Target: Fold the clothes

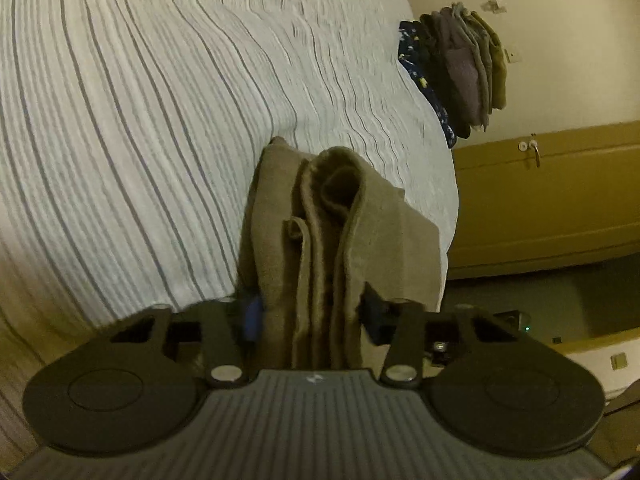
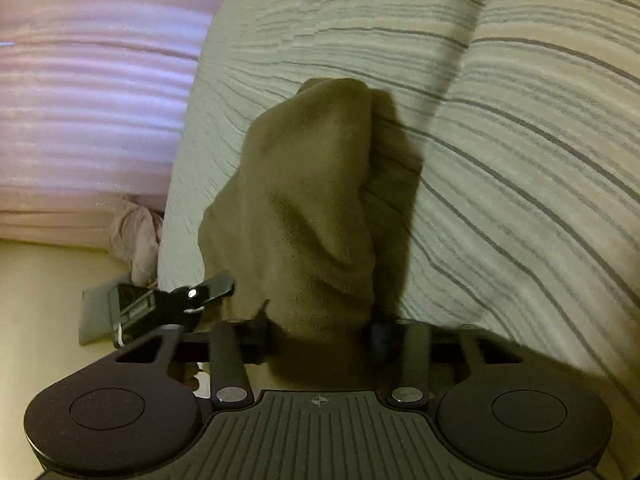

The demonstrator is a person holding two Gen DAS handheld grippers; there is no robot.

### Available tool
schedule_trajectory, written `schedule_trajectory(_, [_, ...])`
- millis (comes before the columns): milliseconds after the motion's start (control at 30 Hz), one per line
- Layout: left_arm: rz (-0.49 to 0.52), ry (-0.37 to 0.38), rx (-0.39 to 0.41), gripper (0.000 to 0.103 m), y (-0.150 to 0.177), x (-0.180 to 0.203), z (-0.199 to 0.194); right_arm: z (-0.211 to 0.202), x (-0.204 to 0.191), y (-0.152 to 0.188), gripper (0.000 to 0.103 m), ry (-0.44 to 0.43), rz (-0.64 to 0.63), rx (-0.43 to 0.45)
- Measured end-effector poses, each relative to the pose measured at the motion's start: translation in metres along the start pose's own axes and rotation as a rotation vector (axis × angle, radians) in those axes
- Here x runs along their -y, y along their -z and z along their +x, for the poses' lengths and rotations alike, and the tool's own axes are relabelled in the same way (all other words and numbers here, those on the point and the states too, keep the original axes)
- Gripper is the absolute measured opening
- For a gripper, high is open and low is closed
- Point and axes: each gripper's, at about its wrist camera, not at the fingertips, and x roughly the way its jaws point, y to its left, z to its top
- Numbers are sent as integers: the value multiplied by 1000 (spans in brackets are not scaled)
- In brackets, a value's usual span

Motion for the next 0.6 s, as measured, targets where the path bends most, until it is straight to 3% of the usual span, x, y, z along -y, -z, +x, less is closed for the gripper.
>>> schedule_trajectory(167, [7,-15,34,29,4,63,-17,-31,-33,-12,30,17,-57,-10])
schedule_trajectory(300, [14,13,77,29,-7,135,-30,-89,-75,-31,30,27,-64,13])
schedule_trajectory(467, [84,51,86,30,-50,238,-9,-175,-123,-66,30,47,-75,95])
schedule_trajectory(600, [171,71,86,30,-100,314,38,-236,-142,-111,30,45,-86,201])
